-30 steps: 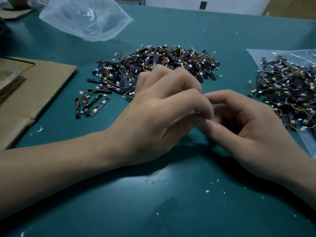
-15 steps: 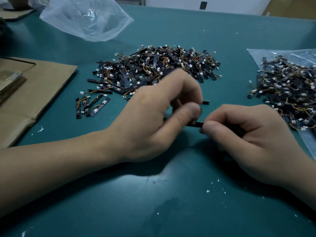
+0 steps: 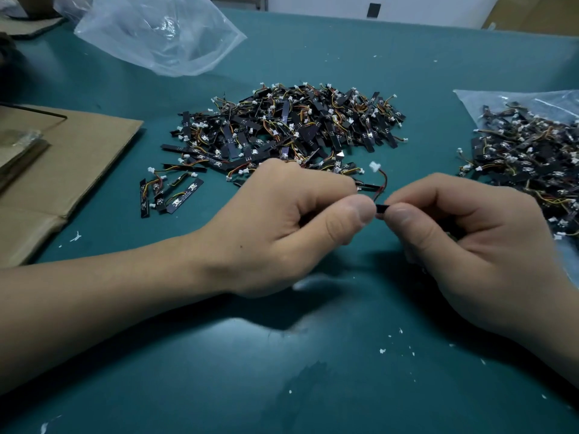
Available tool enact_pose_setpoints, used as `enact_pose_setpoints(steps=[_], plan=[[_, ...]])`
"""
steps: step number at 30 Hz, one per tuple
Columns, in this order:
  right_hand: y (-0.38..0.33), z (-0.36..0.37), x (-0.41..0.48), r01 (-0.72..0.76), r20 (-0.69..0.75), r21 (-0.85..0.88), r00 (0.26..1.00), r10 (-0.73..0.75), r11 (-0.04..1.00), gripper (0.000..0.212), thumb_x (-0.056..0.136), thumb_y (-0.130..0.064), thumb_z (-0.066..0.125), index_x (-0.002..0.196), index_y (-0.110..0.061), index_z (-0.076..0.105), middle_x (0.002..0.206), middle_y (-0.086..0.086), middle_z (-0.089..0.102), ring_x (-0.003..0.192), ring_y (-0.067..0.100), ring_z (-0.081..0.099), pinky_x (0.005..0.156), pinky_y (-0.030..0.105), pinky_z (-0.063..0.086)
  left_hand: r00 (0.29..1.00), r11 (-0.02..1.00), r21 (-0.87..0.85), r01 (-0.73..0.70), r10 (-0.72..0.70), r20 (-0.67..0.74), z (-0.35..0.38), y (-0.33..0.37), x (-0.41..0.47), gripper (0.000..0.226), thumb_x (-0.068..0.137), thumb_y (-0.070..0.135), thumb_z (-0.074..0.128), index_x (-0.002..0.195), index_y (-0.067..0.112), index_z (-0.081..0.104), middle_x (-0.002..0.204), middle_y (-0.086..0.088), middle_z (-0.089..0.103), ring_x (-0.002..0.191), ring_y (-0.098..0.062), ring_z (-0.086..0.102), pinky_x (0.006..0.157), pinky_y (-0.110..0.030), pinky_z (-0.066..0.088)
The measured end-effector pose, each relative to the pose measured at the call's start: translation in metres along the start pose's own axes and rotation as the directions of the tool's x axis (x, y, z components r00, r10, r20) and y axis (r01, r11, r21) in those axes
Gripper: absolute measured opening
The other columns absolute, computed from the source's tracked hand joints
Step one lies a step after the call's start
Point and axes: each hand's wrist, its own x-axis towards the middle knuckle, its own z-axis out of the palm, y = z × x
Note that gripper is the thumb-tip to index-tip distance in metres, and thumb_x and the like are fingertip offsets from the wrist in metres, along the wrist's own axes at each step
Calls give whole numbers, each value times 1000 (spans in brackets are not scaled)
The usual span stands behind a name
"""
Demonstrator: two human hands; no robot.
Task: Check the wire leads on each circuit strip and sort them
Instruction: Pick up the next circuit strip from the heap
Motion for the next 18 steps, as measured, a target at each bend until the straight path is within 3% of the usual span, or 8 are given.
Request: enact_pose_setpoints(steps=[4,7,10,18], plan=[[0,0,0,23,22,-67,1000,-22,998,17,100,-35,57,92,-27,69,64,-2,60,56,17,55,56,29,44,1000,998,56,-2,4,-30,-1,-1,-1,39,101,25,40,72,14,64,55,-2,51,59,-19,51,63,-32,42],[1,0,0,-26,86,14,996,25,1000,25,102,-39,49,92,-26,68,65,-1,61,53,16,55,51,26,43,1000,998,57,2,0,-24,0,1,0,24,98,17,48,78,10,60,59,-4,51,59,-22,48,59,-31,40],[2,0,0,-1,142,-15,990,3,1000,28,102,-37,47,89,-24,68,61,1,60,52,16,55,51,30,44,1000,992,122,-6,7,-7,2,1,1,19,95,9,55,76,11,57,58,-2,47,60,-23,46,61,-33,39],[2,-2,0,28,148,-35,989,-22,999,30,99,-33,48,77,-24,67,52,-2,58,47,15,55,50,30,43,994,989,126,-82,72,79,1,3,0,21,97,19,53,77,15,58,57,6,44,56,-16,44,56,-26,37]])
